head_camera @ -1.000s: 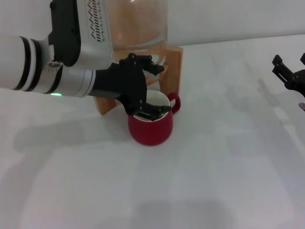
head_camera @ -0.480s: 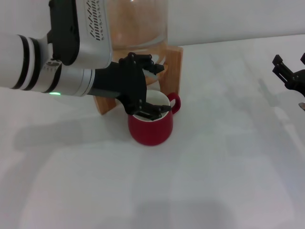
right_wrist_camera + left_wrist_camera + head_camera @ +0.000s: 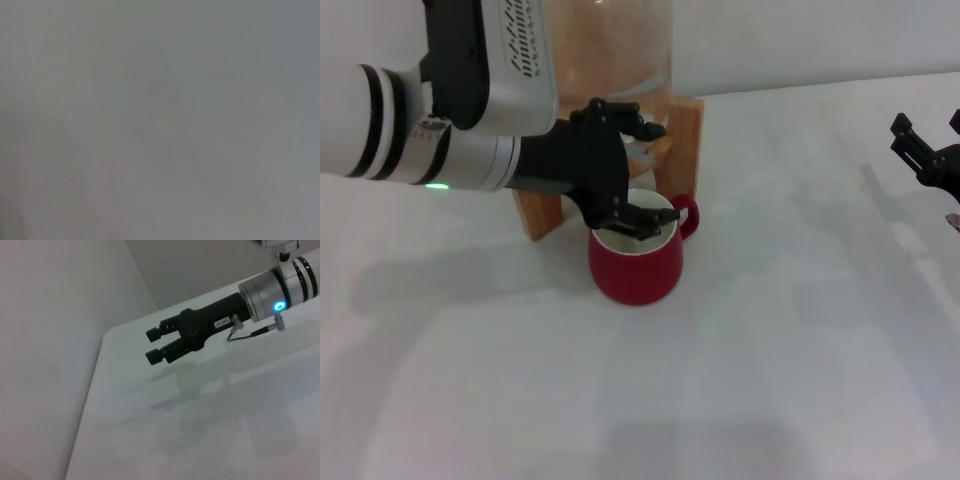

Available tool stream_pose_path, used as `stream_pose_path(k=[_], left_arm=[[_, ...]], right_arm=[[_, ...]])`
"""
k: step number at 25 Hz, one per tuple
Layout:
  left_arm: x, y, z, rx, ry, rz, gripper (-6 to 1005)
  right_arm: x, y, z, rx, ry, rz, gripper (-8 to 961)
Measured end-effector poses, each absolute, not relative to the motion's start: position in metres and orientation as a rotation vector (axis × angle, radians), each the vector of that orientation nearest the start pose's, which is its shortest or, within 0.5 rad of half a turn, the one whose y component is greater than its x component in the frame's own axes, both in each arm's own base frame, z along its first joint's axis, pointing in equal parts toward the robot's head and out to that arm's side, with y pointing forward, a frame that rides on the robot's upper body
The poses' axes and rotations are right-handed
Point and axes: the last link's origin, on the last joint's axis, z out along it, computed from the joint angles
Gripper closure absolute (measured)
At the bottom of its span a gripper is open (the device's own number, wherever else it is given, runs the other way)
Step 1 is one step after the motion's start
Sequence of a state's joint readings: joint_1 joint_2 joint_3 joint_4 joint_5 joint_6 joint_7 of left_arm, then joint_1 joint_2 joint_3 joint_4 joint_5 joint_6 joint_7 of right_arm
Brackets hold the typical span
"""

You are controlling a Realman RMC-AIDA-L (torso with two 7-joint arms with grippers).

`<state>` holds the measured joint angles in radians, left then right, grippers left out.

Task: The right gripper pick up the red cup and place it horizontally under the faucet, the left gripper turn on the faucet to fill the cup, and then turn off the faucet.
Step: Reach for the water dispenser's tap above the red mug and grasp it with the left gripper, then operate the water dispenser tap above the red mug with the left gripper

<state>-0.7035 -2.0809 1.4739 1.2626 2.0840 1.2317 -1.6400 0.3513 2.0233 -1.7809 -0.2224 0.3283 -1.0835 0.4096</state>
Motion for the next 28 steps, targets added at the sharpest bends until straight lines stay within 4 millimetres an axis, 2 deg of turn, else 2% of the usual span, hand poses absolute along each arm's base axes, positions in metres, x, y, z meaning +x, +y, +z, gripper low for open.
stream_pose_path(k=[5,10,16,17,24,28], left_arm=[[-0.067,0.373,-0.032,-2.798,0.490,-0.129,124],[-0.071,0.367,-0.022,-2.739,0.452,-0.204,124],[-0.090,0.353,-0.006,-2.653,0.367,-0.334,124],[-0.098,0.347,-0.003,-2.621,0.343,-0.374,124],[-0.128,0.335,-0.002,-2.565,0.195,-0.468,124],[-0.136,0.332,-0.004,-2.567,0.123,-0.522,124]], right_arm=[[0.360,0.328,0.025,-1.508,0.709,0.774,108],[0.358,0.329,0.026,-1.505,0.704,0.782,108],[0.358,0.330,0.027,-1.499,0.703,0.785,108],[0.358,0.330,0.027,-1.499,0.702,0.787,108],[0.356,0.333,0.027,-1.504,0.700,0.789,108],[0.356,0.333,0.027,-1.504,0.701,0.787,108]])
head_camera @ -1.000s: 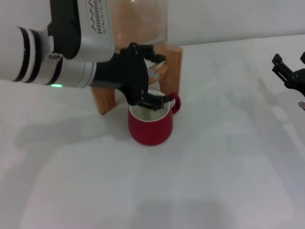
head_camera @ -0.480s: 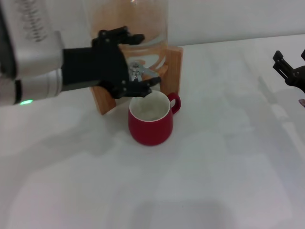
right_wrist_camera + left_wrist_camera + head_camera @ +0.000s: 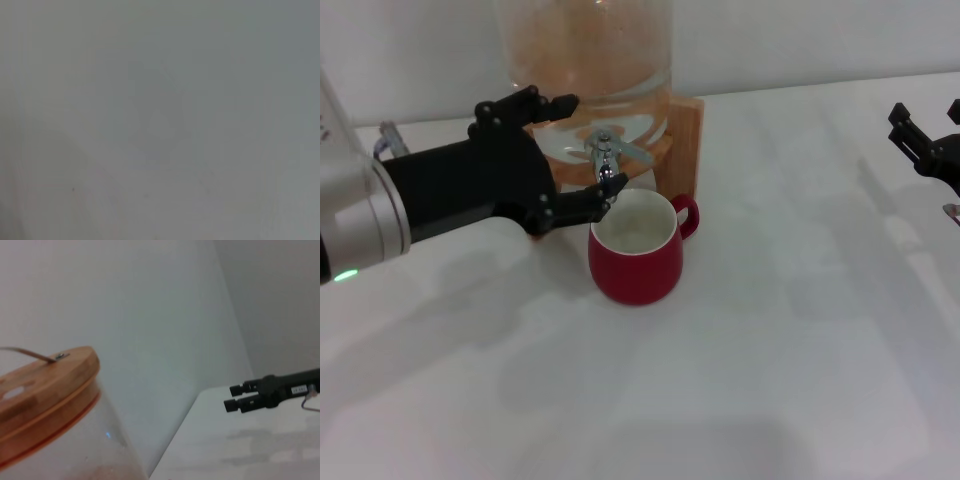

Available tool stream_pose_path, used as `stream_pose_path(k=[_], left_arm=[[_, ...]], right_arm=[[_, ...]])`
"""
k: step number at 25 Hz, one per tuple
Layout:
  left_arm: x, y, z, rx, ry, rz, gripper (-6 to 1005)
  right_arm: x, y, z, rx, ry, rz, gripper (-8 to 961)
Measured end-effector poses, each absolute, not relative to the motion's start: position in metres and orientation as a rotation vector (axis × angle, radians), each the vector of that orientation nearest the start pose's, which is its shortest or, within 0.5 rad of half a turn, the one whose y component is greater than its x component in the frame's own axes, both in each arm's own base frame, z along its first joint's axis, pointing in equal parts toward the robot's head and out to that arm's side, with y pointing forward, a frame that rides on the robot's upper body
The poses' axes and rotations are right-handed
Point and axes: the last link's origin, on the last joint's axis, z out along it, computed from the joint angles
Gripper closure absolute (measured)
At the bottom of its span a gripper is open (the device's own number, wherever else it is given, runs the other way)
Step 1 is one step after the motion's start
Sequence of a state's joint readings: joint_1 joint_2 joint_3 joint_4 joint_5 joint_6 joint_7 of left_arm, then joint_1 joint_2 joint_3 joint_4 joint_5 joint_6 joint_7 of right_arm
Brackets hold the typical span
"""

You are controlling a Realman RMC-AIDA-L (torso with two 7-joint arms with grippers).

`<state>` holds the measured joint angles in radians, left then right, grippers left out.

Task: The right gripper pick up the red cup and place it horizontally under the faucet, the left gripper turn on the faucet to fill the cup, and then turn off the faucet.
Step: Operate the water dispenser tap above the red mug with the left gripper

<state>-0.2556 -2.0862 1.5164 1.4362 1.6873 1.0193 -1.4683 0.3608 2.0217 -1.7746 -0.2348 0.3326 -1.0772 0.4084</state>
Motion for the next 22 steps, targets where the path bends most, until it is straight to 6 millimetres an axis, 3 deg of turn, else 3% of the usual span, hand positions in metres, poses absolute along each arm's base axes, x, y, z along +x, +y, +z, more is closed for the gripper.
stream_pose_path(k=[22], left_arm=[[-0.163,0.323,-0.028,-2.580,-0.109,-0.603,124]], right_arm=[[0.356,0.332,0.026,-1.499,0.704,0.792,108]])
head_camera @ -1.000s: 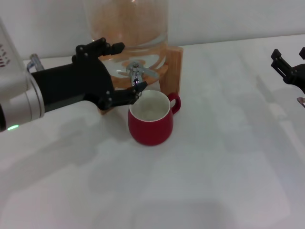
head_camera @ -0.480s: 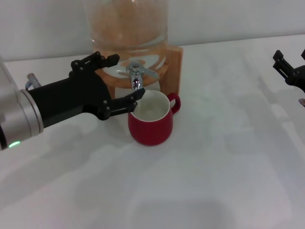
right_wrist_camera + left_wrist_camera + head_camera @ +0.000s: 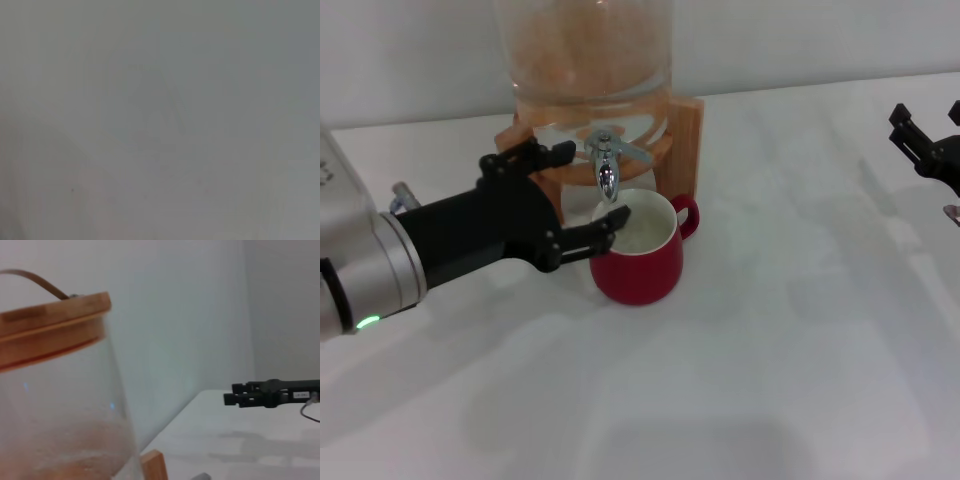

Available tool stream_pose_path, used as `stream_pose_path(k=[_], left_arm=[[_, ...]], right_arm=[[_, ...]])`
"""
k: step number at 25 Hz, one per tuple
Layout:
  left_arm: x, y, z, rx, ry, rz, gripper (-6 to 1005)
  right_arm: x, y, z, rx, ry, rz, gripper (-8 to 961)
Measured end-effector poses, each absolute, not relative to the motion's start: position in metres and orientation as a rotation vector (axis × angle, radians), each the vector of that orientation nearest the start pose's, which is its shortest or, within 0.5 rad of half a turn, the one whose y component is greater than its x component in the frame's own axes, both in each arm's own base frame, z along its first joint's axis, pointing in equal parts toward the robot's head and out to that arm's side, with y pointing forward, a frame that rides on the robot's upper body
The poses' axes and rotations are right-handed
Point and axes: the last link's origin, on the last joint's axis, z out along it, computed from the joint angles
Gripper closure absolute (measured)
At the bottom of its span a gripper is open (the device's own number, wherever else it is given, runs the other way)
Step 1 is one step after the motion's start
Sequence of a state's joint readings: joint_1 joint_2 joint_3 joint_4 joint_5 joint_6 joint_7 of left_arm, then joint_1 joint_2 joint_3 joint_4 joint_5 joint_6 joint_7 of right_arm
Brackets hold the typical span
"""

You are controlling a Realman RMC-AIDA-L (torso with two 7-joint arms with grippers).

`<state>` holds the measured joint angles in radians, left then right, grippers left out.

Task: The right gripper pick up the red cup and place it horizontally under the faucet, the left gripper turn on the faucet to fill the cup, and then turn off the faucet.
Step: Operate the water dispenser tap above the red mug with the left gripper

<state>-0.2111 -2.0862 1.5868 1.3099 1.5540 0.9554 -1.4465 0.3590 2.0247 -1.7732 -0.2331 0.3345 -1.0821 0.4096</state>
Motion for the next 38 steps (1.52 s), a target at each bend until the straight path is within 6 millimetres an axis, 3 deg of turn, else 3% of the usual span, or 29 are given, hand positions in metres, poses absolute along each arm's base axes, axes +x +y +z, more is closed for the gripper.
stream_pose_path(k=[18,38], left_arm=[[-0.145,0.340,-0.052,-2.671,-0.053,-0.576,124],[-0.149,0.344,-0.060,-2.705,-0.052,-0.523,124]], right_arm=[[0.354,0.333,0.026,-1.503,0.700,0.795,108],[0.354,0.334,0.026,-1.501,0.698,0.798,108]])
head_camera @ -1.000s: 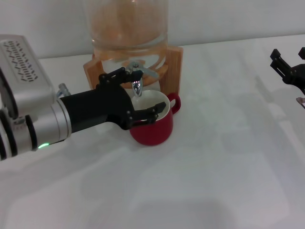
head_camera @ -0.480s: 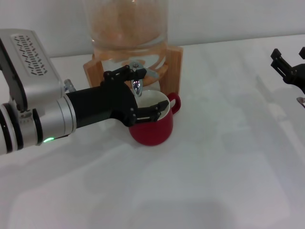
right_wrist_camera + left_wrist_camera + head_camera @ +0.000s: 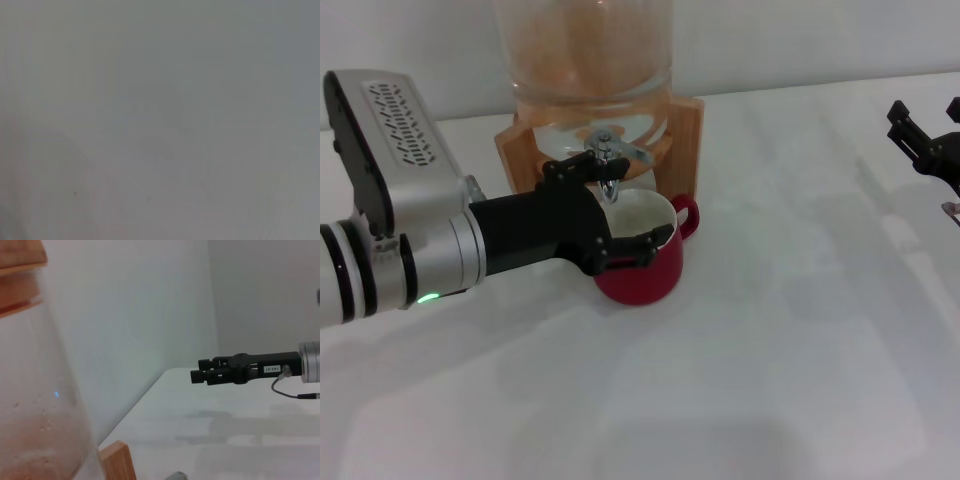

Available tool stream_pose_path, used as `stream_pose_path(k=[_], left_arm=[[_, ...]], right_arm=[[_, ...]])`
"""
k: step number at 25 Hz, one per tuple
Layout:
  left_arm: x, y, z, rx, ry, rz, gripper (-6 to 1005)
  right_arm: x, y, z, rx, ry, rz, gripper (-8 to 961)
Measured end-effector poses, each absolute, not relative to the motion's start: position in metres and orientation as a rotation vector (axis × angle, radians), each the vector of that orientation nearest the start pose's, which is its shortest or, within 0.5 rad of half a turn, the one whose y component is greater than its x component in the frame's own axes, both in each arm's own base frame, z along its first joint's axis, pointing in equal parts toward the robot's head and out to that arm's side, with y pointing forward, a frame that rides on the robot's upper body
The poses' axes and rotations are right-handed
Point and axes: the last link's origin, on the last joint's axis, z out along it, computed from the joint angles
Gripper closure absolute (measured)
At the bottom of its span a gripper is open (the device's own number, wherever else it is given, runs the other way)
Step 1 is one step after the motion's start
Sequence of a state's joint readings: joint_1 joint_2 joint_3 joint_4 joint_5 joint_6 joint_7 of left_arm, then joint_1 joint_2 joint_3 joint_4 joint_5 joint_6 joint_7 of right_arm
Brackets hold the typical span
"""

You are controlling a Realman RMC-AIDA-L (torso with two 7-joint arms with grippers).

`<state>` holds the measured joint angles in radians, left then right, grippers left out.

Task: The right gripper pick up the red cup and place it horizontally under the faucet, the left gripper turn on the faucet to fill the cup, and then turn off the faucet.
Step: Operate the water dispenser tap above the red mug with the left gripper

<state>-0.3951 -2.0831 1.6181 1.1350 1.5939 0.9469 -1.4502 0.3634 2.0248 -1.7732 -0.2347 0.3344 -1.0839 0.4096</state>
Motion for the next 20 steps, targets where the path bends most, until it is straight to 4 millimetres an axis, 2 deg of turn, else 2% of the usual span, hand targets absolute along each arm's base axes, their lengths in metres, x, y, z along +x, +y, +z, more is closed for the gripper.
stream_pose_path(k=[20], left_arm=[[-0.1408,0.3442,-0.0618,-2.725,-0.003,-0.516,124]], right_arm=[[0.3541,0.3337,0.0269,-1.501,0.697,0.797,108]])
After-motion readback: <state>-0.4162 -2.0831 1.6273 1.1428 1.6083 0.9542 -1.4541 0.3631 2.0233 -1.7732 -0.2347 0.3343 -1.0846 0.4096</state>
